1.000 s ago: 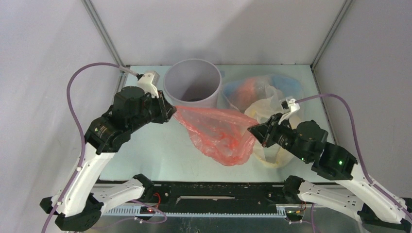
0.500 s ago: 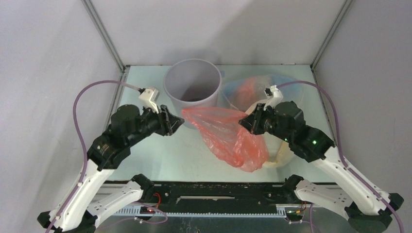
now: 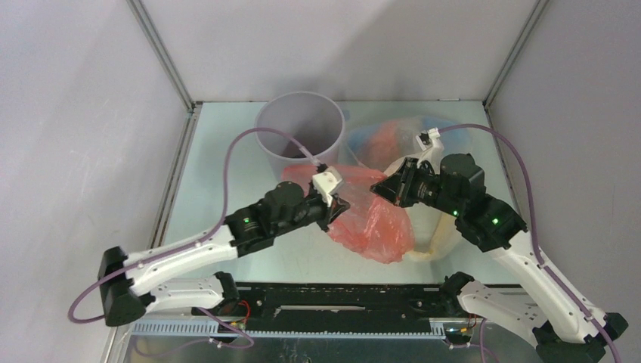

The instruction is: Put the trash bags into the trash bin

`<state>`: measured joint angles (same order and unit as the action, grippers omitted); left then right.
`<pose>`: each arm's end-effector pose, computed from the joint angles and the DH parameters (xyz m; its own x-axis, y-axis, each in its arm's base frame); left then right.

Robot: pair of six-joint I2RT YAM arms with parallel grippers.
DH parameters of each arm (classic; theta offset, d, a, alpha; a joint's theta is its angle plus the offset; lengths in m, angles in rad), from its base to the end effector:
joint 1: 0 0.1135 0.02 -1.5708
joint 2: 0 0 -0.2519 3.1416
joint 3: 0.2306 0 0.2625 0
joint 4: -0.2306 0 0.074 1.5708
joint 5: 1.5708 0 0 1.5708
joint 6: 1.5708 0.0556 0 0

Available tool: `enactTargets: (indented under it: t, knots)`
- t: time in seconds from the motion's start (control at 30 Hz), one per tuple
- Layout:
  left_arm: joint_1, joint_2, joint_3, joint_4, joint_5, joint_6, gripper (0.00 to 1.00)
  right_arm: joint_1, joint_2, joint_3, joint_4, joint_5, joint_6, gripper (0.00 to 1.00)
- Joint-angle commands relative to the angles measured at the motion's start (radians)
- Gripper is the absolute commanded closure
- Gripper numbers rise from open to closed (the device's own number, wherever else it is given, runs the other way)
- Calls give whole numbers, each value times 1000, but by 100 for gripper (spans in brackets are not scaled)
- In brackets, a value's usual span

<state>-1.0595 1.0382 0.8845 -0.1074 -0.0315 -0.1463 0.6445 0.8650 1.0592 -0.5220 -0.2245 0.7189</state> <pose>0.1380 -0.2425 0.3172 -0.2499 0.1476 -0.9570 0.8292 0.5429 -0.1328 0.1662 0.1404 0.3721 -0.6904 0.2843 -0.6653 -0.3981 0.6186 0.6774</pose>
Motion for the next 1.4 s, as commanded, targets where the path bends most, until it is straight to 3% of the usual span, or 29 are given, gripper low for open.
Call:
enactTargets:
  t: [0.0, 0.27, 0.47, 0.57, 0.77, 0.87, 1.0, 1.07, 1.37]
  knots:
    - [-9, 94, 1, 268, -35, 212, 100, -19, -39, 20, 2, -104, 9, 100]
    - [-13, 251, -92, 526, -1, 387, 100, -58, -81, 20, -2, -189, 33, 100]
    - [-37, 262, -147, 488, -57, 438, 100, -90, -91, 22, 98, -326, 96, 100]
    - [-44, 273, -125, 375, -82, 461, 100, -91, -89, 22, 134, -358, 121, 100]
    - [-57, 394, 85, -7, -208, 435, 100, -88, -64, 58, 158, -385, 138, 100]
    - [-68, 423, 153, -16, -175, 435, 100, -87, -50, 72, 181, -401, 151, 100]
    - [-76, 433, 168, 38, -13, 433, 100, -88, -42, 98, 194, -411, 160, 100]
    - [-75, 460, 205, -25, 10, 433, 100, -91, -39, 127, 168, -404, 142, 100]
    - [-75, 565, 268, -467, -253, 347, 100, -147, -61, 227, 54, -359, 46, 100]
